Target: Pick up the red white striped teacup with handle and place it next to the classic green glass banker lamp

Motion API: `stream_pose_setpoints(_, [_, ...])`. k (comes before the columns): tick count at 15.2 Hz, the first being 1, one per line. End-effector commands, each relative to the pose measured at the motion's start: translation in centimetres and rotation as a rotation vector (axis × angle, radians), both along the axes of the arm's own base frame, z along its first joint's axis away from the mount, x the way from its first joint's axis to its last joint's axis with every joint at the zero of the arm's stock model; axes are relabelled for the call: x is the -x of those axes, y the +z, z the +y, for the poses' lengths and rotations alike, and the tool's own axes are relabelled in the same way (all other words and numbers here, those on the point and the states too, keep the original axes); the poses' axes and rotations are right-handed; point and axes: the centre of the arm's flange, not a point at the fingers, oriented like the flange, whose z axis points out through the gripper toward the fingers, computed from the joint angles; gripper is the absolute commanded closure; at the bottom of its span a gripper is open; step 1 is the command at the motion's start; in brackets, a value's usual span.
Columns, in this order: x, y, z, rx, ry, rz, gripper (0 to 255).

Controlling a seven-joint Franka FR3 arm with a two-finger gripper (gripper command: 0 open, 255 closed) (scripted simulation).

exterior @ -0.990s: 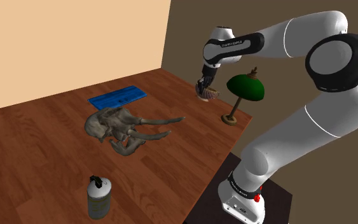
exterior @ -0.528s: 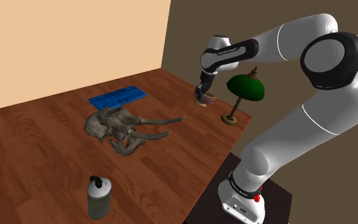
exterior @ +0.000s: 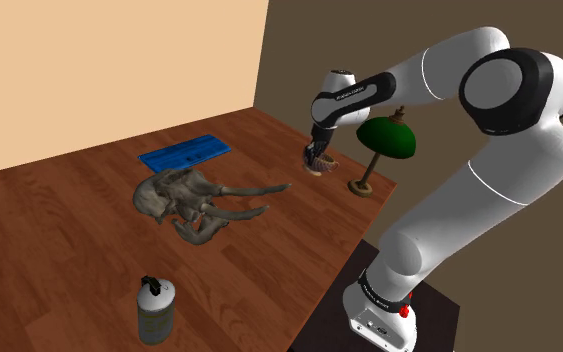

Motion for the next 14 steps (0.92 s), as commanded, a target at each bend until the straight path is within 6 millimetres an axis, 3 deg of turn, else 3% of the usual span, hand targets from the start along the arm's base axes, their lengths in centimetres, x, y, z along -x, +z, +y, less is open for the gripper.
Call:
stream_pose_setpoints(1, [0.0,-1.0,0.0,0.001,0.000,-0.001,255])
stream_pose_setpoints(10, [0.0,-6.1,0.0,0.001,0.000,-0.001,255])
stream_pose_setpoints(14, [0.0,-6.1,0.0,0.001,0.000,-0.001,255])
